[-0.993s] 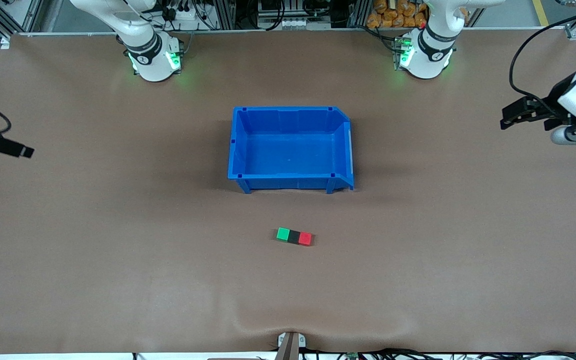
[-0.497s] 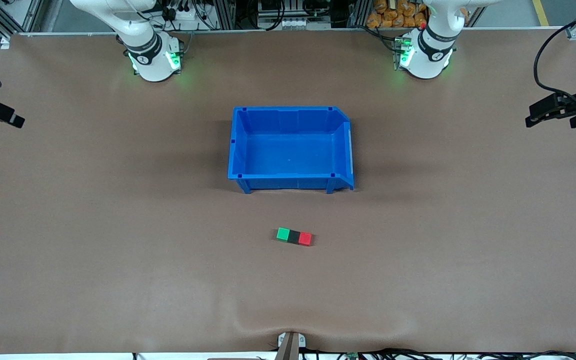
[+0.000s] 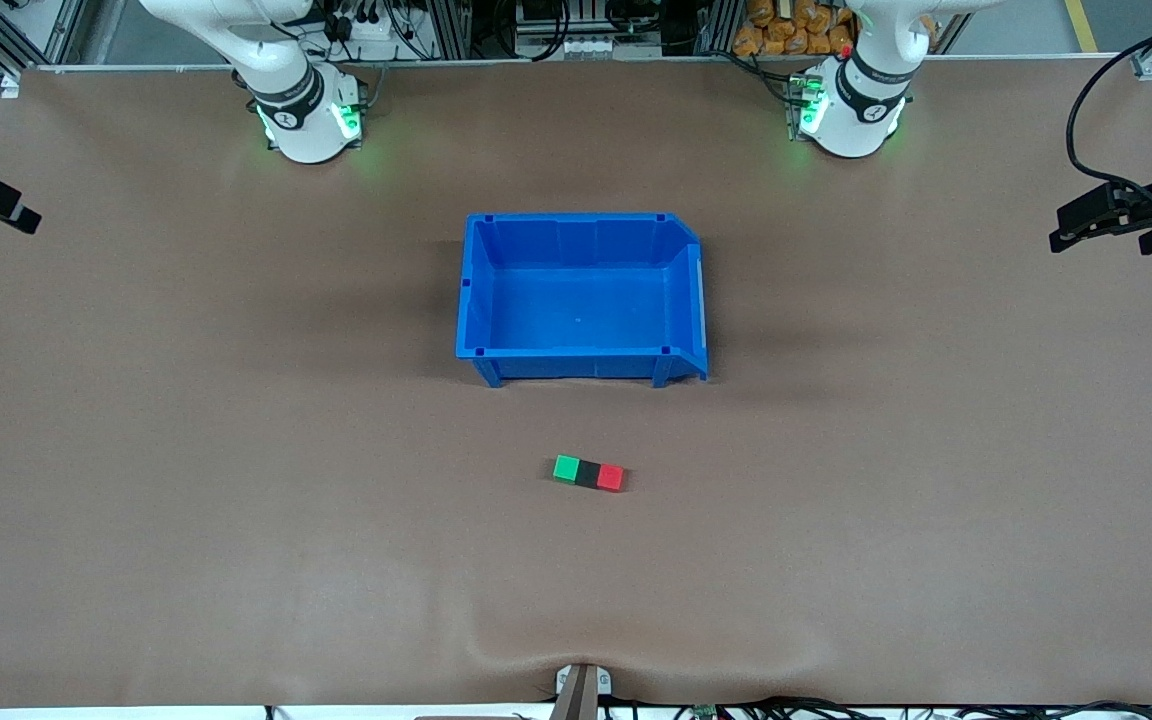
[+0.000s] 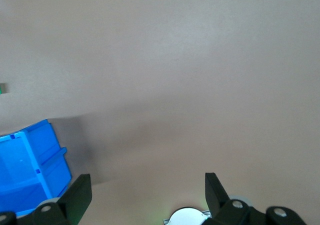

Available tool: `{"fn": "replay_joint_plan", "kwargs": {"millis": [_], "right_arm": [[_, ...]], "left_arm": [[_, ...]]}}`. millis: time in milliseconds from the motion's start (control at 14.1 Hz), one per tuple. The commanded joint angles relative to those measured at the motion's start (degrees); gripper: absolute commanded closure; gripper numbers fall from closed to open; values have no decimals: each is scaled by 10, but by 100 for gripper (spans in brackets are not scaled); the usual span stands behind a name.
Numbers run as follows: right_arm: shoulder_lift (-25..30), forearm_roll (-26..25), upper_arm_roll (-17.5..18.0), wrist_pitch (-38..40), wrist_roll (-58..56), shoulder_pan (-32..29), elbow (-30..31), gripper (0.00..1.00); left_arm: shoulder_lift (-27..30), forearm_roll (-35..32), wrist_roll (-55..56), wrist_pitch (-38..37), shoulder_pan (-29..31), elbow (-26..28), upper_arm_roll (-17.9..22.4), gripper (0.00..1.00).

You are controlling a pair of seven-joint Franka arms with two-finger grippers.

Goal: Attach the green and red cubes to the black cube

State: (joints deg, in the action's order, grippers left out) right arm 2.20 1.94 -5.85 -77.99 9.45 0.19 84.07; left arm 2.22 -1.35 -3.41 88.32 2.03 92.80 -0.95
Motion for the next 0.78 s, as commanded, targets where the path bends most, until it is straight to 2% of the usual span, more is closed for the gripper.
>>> {"fn": "replay_joint_plan", "kwargs": {"millis": [0, 497, 709], "right_arm": [[34, -18, 12, -16, -7, -3, 39, 0], [32, -27, 13, -21, -48, -9, 37, 0], [32, -27, 14, -23, -47, -6, 38, 0]], "left_arm": [[2, 7, -5, -3, 3, -1, -1, 0], [2, 8, 2, -3, -1, -1, -11, 0], [3, 4, 6, -3, 0, -5, -36, 0]]}}
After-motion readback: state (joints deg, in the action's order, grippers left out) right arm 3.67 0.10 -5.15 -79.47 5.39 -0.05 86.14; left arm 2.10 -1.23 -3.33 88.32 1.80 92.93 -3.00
